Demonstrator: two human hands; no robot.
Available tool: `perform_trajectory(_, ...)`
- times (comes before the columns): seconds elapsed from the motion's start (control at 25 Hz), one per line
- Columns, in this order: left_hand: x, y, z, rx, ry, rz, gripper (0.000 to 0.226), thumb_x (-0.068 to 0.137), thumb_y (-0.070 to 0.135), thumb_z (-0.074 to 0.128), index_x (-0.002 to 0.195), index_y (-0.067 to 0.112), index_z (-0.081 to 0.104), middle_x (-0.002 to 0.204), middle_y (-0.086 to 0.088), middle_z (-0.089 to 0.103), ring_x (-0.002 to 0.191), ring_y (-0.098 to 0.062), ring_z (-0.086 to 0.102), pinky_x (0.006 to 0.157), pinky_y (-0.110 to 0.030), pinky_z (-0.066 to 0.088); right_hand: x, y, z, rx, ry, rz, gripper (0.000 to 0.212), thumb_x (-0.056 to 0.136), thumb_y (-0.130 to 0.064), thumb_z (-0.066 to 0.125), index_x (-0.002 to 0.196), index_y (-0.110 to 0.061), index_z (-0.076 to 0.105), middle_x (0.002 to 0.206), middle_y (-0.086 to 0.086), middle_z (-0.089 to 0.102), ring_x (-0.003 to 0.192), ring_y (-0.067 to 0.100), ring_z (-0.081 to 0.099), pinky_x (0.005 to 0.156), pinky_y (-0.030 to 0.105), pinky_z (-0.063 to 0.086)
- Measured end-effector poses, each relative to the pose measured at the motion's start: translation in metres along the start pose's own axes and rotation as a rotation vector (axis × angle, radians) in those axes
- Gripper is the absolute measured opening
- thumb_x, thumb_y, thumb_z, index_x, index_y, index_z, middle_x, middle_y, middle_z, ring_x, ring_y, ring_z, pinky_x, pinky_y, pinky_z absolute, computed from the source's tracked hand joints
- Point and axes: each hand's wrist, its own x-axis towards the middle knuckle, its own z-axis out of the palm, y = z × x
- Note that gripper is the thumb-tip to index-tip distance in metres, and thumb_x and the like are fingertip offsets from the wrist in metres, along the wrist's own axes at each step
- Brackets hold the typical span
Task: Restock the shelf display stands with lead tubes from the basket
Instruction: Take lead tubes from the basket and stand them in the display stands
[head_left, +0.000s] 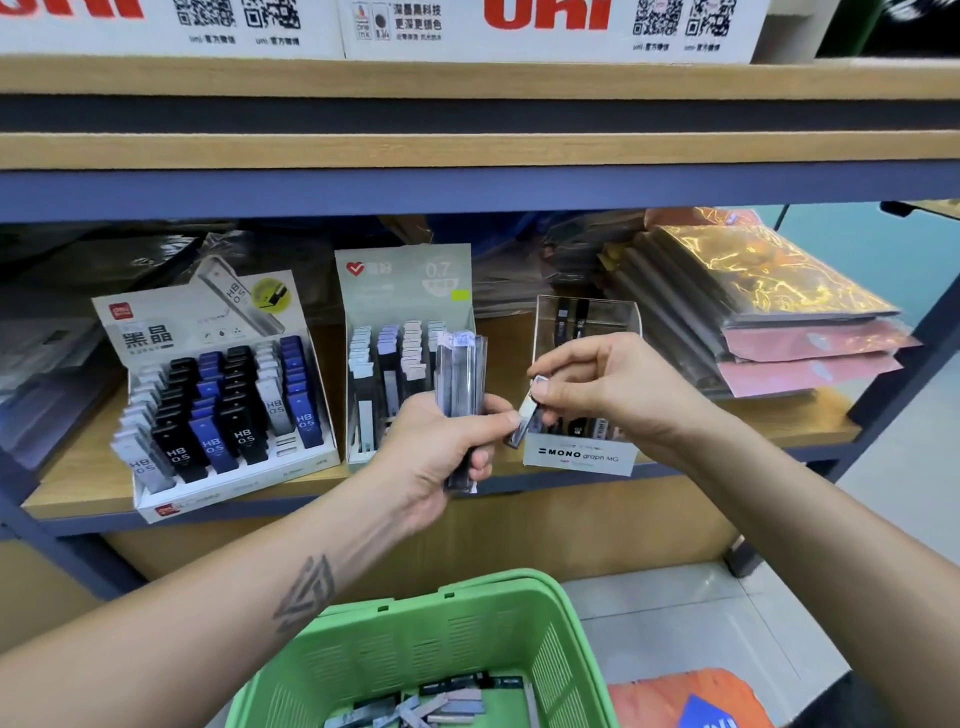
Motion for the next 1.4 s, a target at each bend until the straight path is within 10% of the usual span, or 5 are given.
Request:
perform_trajectory(0.52, 0.026, 0.0, 0.024, -0.336, -0.219, -0.167, 0.013, 0.083, -0.002, 0.066, 0.095, 0.0, 0.061, 0.08, -0.017, 0.064, 0.041, -0.004, 0.041, 0.04, -0.015, 0.034, 0.0, 0.004, -0.041, 0.146, -0.108, -0.121, 0.028, 0.081, -0.003, 0.073, 0.109, -0.004, 0.074, 0.099, 0.02, 0.075, 0.088, 0.026, 0.073, 0.082, 0.03, 0.058)
perform_trajectory(0.8, 0.026, 0.013, 0.023, -0.1, -0.044, -0.088, 0.018, 0.089, 0.016, 0.074, 0.085, 0.005, 0.06, 0.069, -0.012, 0.059, 0.044, -0.011, 0.041, 0.04, -0.021, 0.034, 0.052, -0.027, -0.064, -0.181, 0.412, -0.175, 0.019, 0.082, -0.004, 0.08, 0.094, -0.013, 0.07, 0.089, 0.005, 0.074, 0.085, 0.021, 0.075, 0.08, 0.038, 0.063)
perform_trajectory(1.4, 0.021, 0.014, 0.015, -0.061, -0.068, -0.089, 0.015, 0.092, 0.011, 0.069, 0.083, 0.005, 0.06, 0.067, -0.011, 0.058, 0.044, -0.012, 0.042, 0.042, -0.021, 0.034, 0.08, -0.001, -0.043, -0.607, 0.53, -0.216, 0.022, 0.091, -0.01, 0.073, 0.112, -0.01, 0.074, 0.106, 0.005, 0.074, 0.093, 0.017, 0.069, 0.088, 0.037, 0.059)
